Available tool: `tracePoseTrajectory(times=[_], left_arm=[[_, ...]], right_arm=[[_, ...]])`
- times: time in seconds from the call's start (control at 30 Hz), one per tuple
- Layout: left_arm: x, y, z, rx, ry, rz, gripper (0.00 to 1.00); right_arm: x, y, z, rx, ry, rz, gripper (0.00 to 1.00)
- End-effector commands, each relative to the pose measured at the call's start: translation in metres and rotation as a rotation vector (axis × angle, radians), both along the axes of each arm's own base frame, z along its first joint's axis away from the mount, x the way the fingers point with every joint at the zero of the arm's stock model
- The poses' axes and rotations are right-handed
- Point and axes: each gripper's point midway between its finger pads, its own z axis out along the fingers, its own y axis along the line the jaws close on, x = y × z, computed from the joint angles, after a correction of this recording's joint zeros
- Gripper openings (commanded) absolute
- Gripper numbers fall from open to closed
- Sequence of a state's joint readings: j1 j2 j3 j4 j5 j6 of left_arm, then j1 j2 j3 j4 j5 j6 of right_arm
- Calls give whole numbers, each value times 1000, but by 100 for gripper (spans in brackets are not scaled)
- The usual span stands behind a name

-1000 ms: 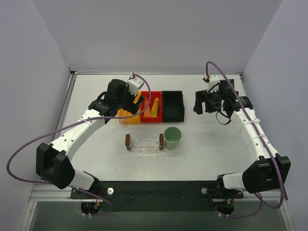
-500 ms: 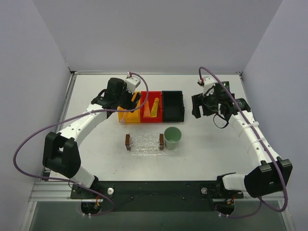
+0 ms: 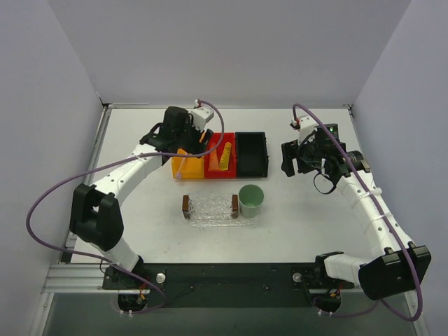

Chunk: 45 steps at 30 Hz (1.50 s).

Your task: Prepare toiletry sets of a toothbrush and toothpaste on the tray

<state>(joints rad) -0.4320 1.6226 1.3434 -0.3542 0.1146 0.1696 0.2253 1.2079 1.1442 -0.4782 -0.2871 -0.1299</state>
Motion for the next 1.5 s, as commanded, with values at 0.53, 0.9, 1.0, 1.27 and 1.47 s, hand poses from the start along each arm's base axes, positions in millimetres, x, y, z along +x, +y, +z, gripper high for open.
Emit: tracePoseTrajectory(times=[0.53,0.9,1.0,1.27,1.47], left_arm=[[10,-90,-45,127,33,-179,69],[10,-103,-71,182,71,-191,69],[11,-106,-75,195,74,-191,69],[11,-108,-84,212,82,-199,68],[9,-112,-94,211,103,-197,68]], right_arm=[[3,-5,-8,-38,-2,1,70],[2,-6,-6,-36,-9,2,70],[3,-7,-6,-35,-10,0,70],[3,-9,-5,-35,-12,-5,70],[3,-9,-7,-36,-6,-6,70]])
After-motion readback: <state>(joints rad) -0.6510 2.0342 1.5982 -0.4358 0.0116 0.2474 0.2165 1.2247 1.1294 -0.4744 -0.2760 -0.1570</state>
